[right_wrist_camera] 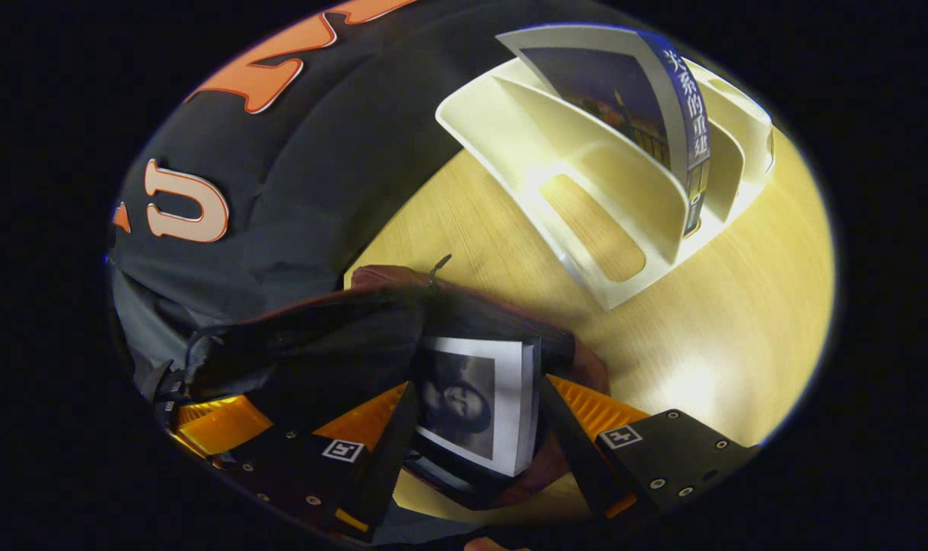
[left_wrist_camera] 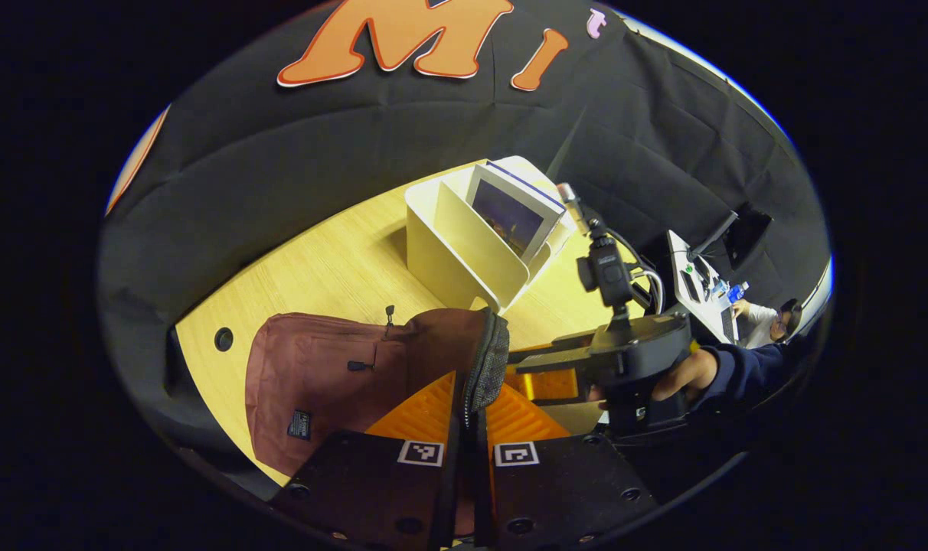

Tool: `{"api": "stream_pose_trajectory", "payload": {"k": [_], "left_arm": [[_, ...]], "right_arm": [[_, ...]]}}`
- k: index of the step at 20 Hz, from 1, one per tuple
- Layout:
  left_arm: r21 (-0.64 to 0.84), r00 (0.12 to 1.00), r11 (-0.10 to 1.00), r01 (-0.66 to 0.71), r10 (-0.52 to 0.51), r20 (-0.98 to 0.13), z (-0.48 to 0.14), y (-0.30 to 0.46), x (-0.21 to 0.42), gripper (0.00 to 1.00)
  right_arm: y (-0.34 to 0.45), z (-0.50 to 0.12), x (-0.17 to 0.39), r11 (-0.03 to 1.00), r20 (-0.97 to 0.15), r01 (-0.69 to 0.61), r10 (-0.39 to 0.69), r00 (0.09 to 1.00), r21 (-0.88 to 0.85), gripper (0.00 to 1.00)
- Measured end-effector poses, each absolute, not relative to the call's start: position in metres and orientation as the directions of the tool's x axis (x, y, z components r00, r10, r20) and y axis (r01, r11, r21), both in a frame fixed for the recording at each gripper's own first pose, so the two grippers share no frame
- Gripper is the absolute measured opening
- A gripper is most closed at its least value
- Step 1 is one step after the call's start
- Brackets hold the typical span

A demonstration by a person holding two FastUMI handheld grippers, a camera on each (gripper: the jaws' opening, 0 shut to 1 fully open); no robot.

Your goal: Open the schoolbag, grab two books from the bookshelf and put them into the schoolbag.

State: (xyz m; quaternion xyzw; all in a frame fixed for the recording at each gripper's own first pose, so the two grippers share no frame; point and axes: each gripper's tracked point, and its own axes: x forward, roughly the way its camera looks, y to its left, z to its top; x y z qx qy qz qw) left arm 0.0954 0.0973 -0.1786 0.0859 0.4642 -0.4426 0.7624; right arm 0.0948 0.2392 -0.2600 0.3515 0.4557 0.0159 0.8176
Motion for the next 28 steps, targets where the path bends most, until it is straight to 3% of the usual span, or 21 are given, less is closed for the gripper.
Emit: {"api": "stream_pose_trajectory", "payload": {"k": [3,10,14,22,28], "left_arm": [[-0.286,0.173,0.598,0.749,-0.593,-0.787,-0.182,0.097,0.095,0.10],[-0.319,0.171,0.624,0.713,-0.596,-0.785,-0.194,0.092,0.095,0.10],[-0.340,0.165,0.638,0.691,-0.597,-0.785,-0.202,0.089,0.095,0.10],[-0.343,0.187,0.694,0.633,-0.567,-0.802,-0.211,0.089,0.099,0.10],[-0.340,0.201,0.750,0.567,-0.527,-0.826,-0.223,0.092,0.104,0.10]], "right_arm": [[0.214,-0.237,0.090,0.798,-0.745,0.256,0.322,0.584,0.545,0.95],[0.117,-0.174,0.092,0.926,-0.800,0.223,0.122,0.587,0.304,0.98],[0.083,-0.141,0.101,0.965,-0.820,0.171,0.067,0.569,0.198,0.98],[0.044,-0.100,0.151,0.994,-0.846,0.059,0.044,0.531,0.088,0.98],[0.039,-0.133,0.191,0.996,-0.895,-0.007,0.086,0.437,0.092,0.98]]}}
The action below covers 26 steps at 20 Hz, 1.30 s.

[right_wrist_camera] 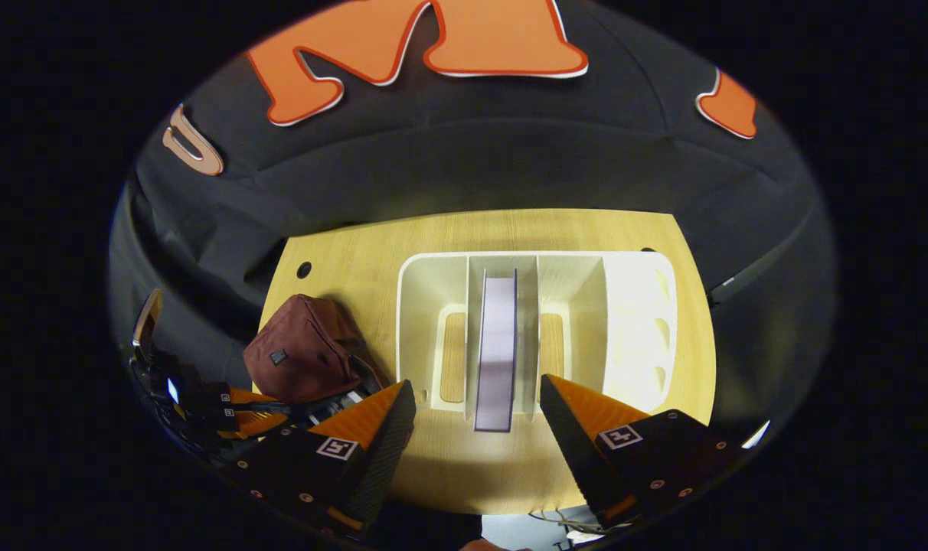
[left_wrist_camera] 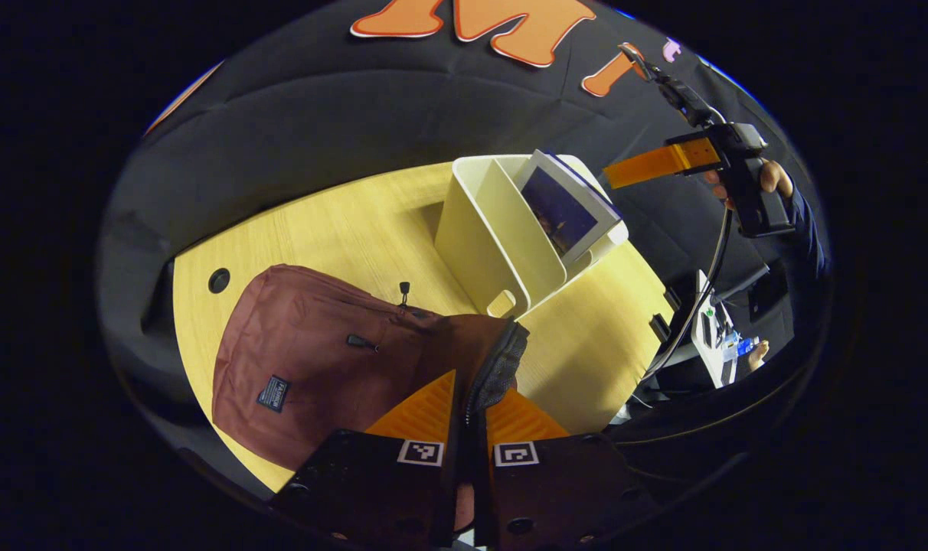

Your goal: Open the schoolbag, grab two books from the bookshelf and put them into the schoolbag.

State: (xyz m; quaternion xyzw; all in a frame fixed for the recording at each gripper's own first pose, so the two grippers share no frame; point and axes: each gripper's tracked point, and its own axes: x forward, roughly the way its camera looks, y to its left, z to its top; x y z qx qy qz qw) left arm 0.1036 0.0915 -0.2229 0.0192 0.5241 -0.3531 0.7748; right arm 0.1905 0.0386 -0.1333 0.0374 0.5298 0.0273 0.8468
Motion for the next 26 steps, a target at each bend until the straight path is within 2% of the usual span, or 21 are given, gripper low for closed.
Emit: {"api": "stream_pose_trajectory", "payload": {"k": [6,7,10,11,12,15,18,19,20,21,22,23,26], "left_arm": [[-0.304,0.227,0.811,0.500,-0.461,-0.858,-0.230,0.103,0.104,0.10],[-0.301,0.230,0.820,0.488,-0.453,-0.861,-0.231,0.104,0.104,0.10],[-0.294,0.234,0.839,0.458,-0.433,-0.871,-0.234,0.106,0.100,0.10],[-0.290,0.237,0.845,0.450,-0.425,-0.874,-0.234,0.107,0.100,0.10],[-0.286,0.237,0.850,0.443,-0.419,-0.876,-0.234,0.107,0.100,0.10],[-0.266,0.252,0.862,0.432,-0.399,-0.882,-0.232,0.106,0.098,0.10],[-0.249,0.273,0.885,0.392,-0.371,-0.888,-0.232,0.104,0.101,0.10],[-0.249,0.277,0.888,0.387,-0.370,-0.887,-0.233,0.102,0.099,0.10],[-0.247,0.282,0.891,0.382,-0.367,-0.886,-0.232,0.101,0.098,0.11],[-0.242,0.291,0.895,0.375,-0.362,-0.886,-0.231,0.102,0.098,0.11],[-0.239,0.301,0.900,0.365,-0.357,-0.884,-0.230,0.102,0.098,0.10],[-0.239,0.310,0.905,0.351,-0.354,-0.882,-0.229,0.102,0.097,0.10],[-0.243,0.326,0.914,0.325,-0.349,-0.878,-0.228,0.101,0.092,0.10]], "right_arm": [[0.034,-0.184,0.225,0.996,-0.934,-0.014,0.090,0.345,0.091,0.96],[0.030,-0.190,0.230,0.997,-0.939,-0.011,0.079,0.335,0.080,0.93],[0.028,-0.209,0.237,0.998,-0.952,-0.017,0.066,0.298,0.063,0.75],[0.028,-0.216,0.238,0.998,-0.957,-0.020,0.060,0.283,0.056,0.84],[0.028,-0.222,0.239,0.998,-0.961,-0.023,0.055,0.272,0.051,0.66],[0.029,-0.236,0.237,0.998,-0.969,-0.027,0.055,0.239,0.050,0.53],[0.022,-0.244,0.237,0.999,-0.974,-0.047,0.017,0.227,0.007,0.49],[0.020,-0.241,0.232,0.999,-0.975,-0.046,0.013,0.222,0.002,0.58],[0.017,-0.239,0.231,0.999,-0.975,-0.036,0.008,0.222,0.000,0.45],[0.015,-0.238,0.229,1.000,-0.975,-0.020,0.009,0.221,0.005,0.44],[0.013,-0.236,0.228,1.000,-0.976,-0.017,0.011,0.219,0.008,0.51],[0.012,-0.232,0.227,1.000,-0.975,-0.012,0.015,0.222,0.012,0.42],[0.014,-0.215,0.223,0.999,-0.968,-0.015,0.037,0.248,0.035,0.42]]}}
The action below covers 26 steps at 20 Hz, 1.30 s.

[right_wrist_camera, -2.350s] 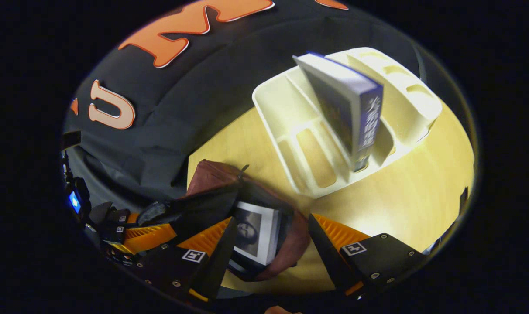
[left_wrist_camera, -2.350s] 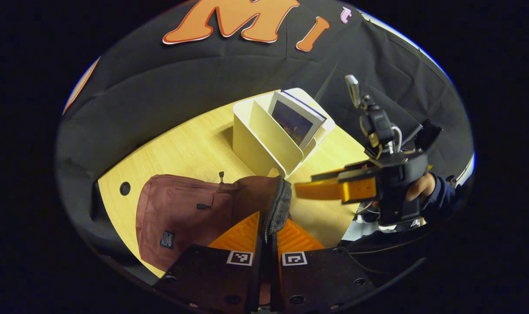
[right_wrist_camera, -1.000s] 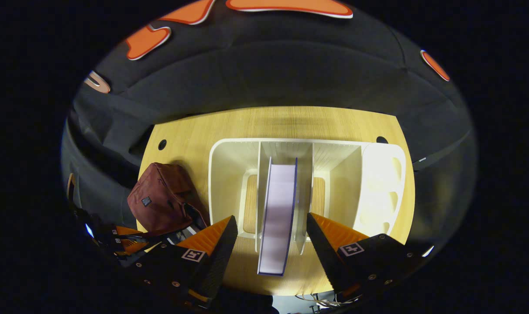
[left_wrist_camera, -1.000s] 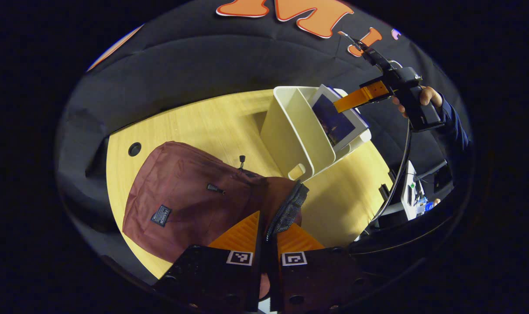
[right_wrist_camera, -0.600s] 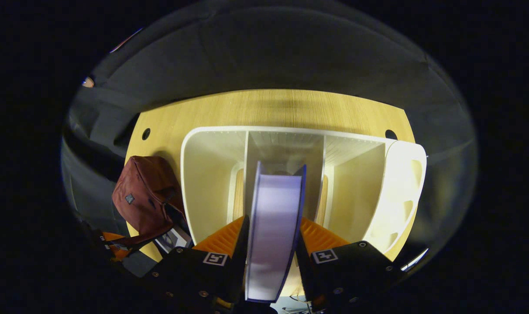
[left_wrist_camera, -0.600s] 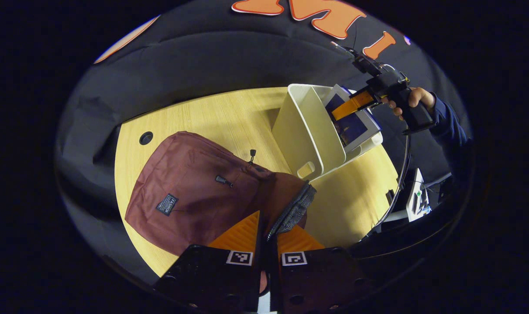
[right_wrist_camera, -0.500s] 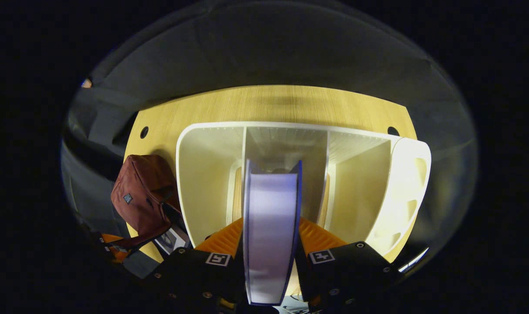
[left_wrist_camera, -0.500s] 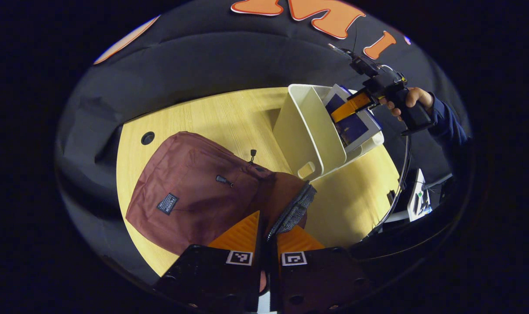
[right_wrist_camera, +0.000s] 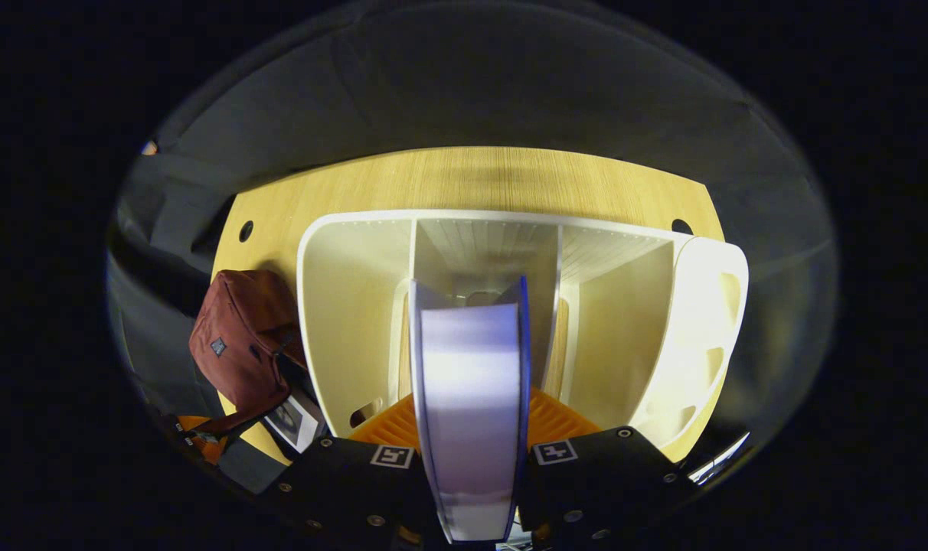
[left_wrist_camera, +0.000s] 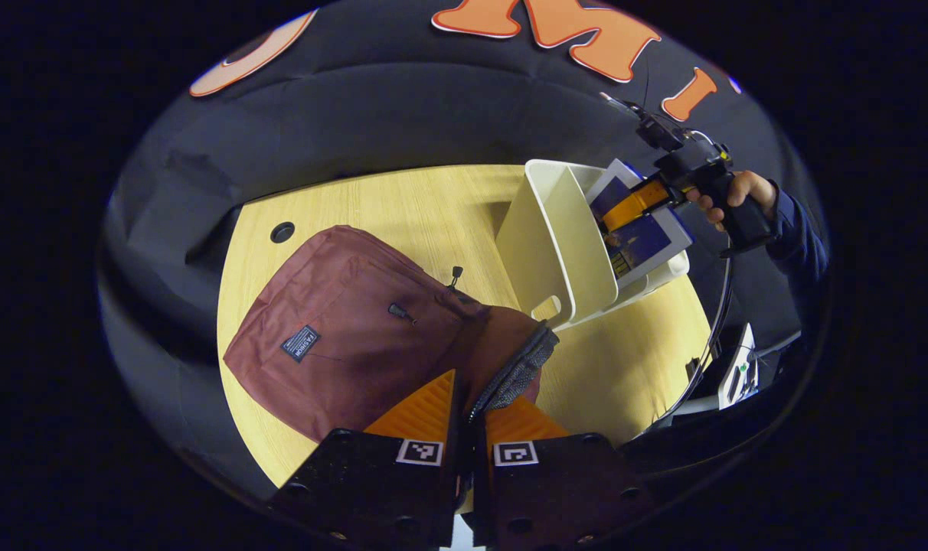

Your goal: Open the schoolbag, grab two books from the bookshelf and put them into the schoolbag.

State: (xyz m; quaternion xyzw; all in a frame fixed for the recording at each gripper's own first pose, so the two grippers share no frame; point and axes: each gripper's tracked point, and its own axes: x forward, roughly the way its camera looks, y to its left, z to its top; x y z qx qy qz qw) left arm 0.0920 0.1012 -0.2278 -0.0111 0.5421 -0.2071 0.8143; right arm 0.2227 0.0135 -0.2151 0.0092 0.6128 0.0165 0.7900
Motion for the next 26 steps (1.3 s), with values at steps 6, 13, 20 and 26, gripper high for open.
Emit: {"api": "stream_pose_trajectory", "payload": {"k": [6,13,20,26], "left_arm": [[-0.219,0.345,0.900,0.376,-0.356,-0.868,-0.223,0.107,0.084,0.10],[-0.232,0.332,0.836,0.498,-0.431,-0.839,-0.219,0.119,0.083,0.10],[-0.208,0.299,0.763,0.612,-0.466,-0.833,-0.226,0.128,0.079,0.10],[-0.196,0.281,0.722,0.664,-0.484,-0.829,-0.223,0.133,0.084,0.10]], "right_arm": [[0.014,-0.163,0.193,0.999,-0.950,-0.001,0.046,0.308,0.048,0.42],[0.019,-0.097,0.153,0.998,-0.922,0.058,-0.029,0.386,-0.007,0.41],[0.035,-0.060,0.103,0.992,-0.901,0.119,-0.092,0.424,-0.045,0.42],[0.057,-0.058,0.063,0.985,-0.896,0.172,-0.076,0.437,0.001,0.41]]}}
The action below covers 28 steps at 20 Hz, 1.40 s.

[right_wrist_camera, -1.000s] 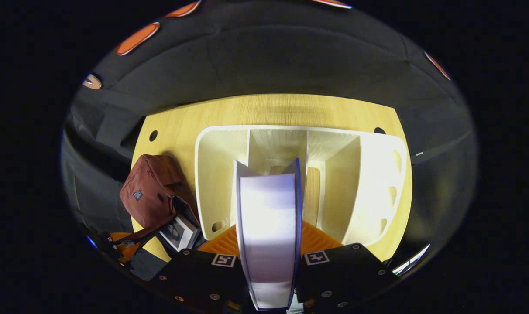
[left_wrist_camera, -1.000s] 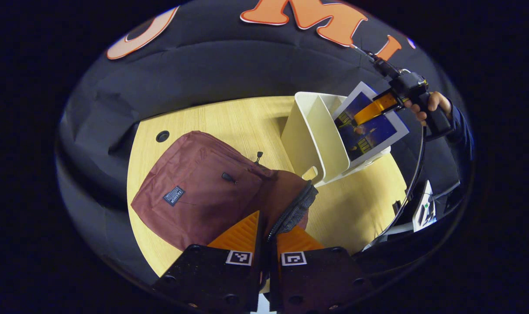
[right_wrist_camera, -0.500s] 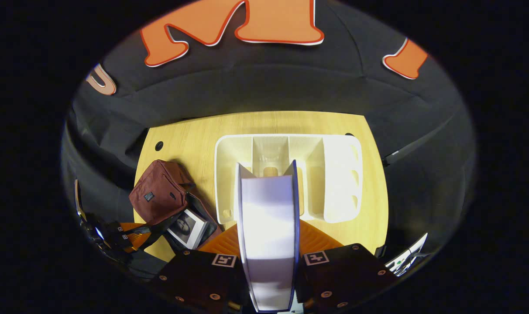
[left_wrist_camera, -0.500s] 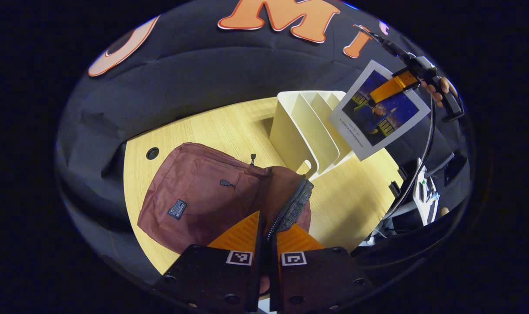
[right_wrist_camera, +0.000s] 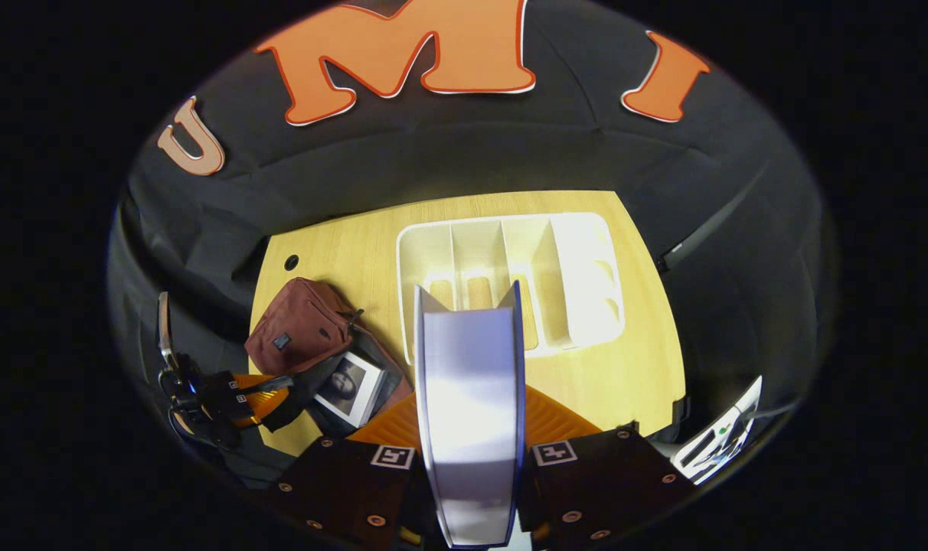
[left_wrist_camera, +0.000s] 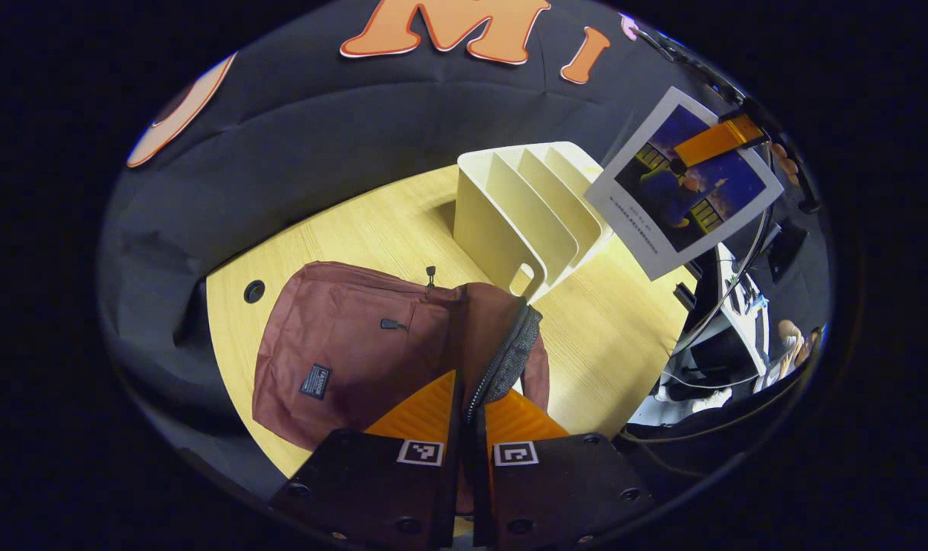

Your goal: Open the schoolbag, grab two books from the bookshelf and put them into the schoolbag.

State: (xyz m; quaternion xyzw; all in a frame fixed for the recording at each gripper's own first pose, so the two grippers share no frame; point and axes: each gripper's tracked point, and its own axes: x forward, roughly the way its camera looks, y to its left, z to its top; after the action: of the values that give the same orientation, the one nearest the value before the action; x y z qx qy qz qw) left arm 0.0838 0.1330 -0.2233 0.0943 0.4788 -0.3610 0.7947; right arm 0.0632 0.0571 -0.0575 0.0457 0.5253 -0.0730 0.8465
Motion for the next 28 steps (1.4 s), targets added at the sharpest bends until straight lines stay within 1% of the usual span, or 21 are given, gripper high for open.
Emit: {"api": "stream_pose_trajectory", "payload": {"k": [3,8,11,13,16,20,22,24,26,28], "left_arm": [[-0.215,0.258,0.701,0.680,-0.503,-0.825,-0.224,0.133,0.081,0.10],[-0.233,0.227,0.675,0.700,-0.520,-0.824,-0.227,0.136,0.081,0.10],[-0.219,0.225,0.656,0.722,-0.522,-0.823,-0.222,0.141,0.086,0.10],[-0.208,0.222,0.641,0.739,-0.523,-0.823,-0.217,0.144,0.089,0.10],[-0.209,0.212,0.624,0.753,-0.530,-0.821,-0.210,0.144,0.094,0.10],[-0.170,0.217,0.609,0.775,-0.509,-0.833,-0.200,0.147,0.101,0.10],[-0.167,0.230,0.621,0.765,-0.507,-0.831,-0.194,0.144,0.102,0.10],[-0.190,0.231,0.622,0.759,-0.531,-0.816,-0.182,0.135,0.099,0.10],[-0.169,0.254,0.628,0.759,-0.526,-0.812,-0.172,0.132,0.104,0.10],[-0.161,0.262,0.632,0.758,-0.522,-0.812,-0.166,0.129,0.103,0.10]], "right_arm": [[0.070,-0.065,0.051,0.980,-0.898,0.196,-0.061,0.436,0.029,0.41],[0.111,-0.082,0.034,0.967,-0.894,0.225,0.010,0.448,0.123,0.41],[0.145,-0.099,0.030,0.941,-0.882,0.253,0.086,0.463,0.225,0.41],[0.164,-0.110,0.030,0.915,-0.863,0.270,0.139,0.486,0.300,0.41],[0.186,-0.124,0.039,0.859,-0.812,0.295,0.210,0.545,0.419,0.41],[0.212,-0.142,0.046,0.777,-0.735,0.278,0.320,0.598,0.565,0.41],[0.221,-0.159,0.054,0.756,-0.709,0.267,0.342,0.617,0.597,0.41],[0.222,-0.179,0.063,0.732,-0.697,0.282,0.348,0.627,0.620,0.40],[0.234,-0.192,0.066,0.681,-0.667,0.290,0.388,0.636,0.673,0.41],[0.244,-0.203,0.069,0.651,-0.643,0.287,0.409,0.648,0.703,0.41]]}}
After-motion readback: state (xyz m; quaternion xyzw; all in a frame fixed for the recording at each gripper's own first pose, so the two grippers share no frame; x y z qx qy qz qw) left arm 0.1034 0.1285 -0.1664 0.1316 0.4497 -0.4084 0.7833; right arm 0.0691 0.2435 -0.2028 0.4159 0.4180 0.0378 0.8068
